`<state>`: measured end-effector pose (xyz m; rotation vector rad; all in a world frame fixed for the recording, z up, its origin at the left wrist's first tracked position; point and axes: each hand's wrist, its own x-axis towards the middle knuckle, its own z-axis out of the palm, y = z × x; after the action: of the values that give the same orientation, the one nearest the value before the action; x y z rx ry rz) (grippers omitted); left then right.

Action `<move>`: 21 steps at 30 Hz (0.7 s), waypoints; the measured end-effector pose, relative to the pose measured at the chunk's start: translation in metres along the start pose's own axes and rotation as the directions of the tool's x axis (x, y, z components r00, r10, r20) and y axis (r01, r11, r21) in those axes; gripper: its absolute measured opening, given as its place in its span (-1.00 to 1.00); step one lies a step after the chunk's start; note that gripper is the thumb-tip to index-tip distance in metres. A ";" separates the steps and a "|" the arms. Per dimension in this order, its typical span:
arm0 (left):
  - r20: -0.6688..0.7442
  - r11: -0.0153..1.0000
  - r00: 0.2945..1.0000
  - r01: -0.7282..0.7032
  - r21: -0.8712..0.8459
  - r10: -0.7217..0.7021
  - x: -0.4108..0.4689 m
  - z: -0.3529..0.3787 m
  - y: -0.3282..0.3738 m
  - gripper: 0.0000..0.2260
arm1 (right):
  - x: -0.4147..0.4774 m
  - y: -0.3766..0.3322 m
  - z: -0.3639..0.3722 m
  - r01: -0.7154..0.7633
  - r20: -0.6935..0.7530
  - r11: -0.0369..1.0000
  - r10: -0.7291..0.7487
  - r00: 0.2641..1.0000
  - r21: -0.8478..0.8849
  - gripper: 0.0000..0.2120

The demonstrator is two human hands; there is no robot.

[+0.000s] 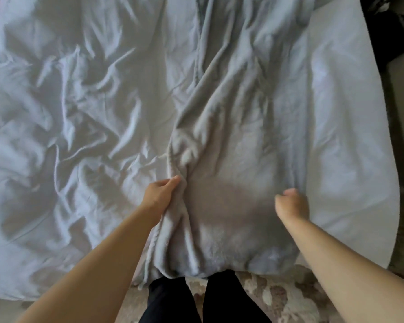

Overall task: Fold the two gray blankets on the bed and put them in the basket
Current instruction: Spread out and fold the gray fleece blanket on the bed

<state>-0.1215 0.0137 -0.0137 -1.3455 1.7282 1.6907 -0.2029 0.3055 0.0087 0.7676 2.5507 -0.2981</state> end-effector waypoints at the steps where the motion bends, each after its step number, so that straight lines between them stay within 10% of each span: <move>1: -0.009 1.000 1.000 0.012 -0.011 -0.012 -0.001 0.003 0.001 -0.80 | 0.011 0.017 -0.004 -0.098 -0.030 0.995 0.098 0.995 0.004 -0.67; 6: -0.062 0.998 0.997 0.049 -0.045 -0.052 -0.010 0.011 0.002 -0.81 | 0.040 0.063 -0.004 -0.077 0.194 0.994 0.060 0.979 0.080 -0.66; 10: -0.139 0.986 0.989 0.033 -0.161 -0.056 -0.036 0.002 0.012 -0.81 | 0.037 0.091 -0.031 -0.157 0.061 0.932 0.145 0.988 0.328 -0.66; 13: -0.196 0.979 0.979 0.010 -0.201 -0.050 -0.058 -0.017 0.021 -0.75 | 0.029 0.122 -0.061 -0.381 0.259 0.706 0.280 0.924 0.597 -0.69; 18: -0.280 0.933 0.958 -0.038 -0.358 -0.068 -0.093 -0.048 0.045 -0.76 | 0.012 0.137 -0.109 -0.548 0.554 0.258 0.055 0.831 0.796 -0.69; 21: -0.212 0.958 0.976 -0.025 -0.286 -0.038 -0.118 -0.071 0.066 -0.74 | 0.002 0.116 -0.151 -0.490 0.591 0.412 -0.161 0.791 0.768 -0.64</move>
<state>-0.0949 -0.0198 0.1332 -1.7183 1.6301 1.9109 -0.1932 0.4513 0.1304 1.0599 1.4893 -1.6748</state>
